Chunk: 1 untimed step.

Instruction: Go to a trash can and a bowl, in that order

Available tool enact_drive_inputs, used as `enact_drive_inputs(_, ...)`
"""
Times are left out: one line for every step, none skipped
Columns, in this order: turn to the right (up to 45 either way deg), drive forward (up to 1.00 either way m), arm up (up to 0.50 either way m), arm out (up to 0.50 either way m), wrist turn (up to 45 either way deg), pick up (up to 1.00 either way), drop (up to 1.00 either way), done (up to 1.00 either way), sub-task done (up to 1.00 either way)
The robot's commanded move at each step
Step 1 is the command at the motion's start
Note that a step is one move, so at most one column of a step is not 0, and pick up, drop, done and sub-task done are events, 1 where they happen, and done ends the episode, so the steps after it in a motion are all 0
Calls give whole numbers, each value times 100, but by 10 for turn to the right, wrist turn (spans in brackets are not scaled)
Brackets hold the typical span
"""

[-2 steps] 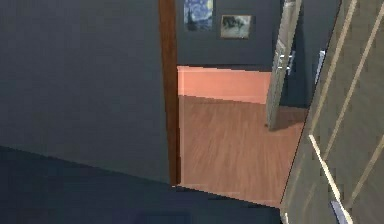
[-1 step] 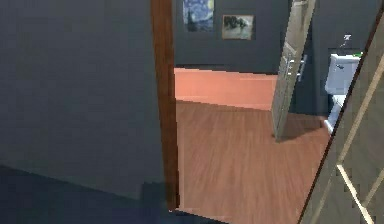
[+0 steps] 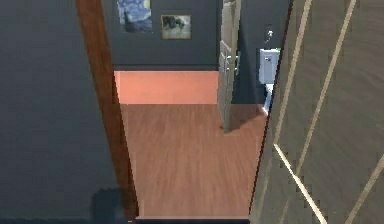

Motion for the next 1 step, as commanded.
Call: enact_drive_inputs(0,100,0,0,0,0,0,0,0)
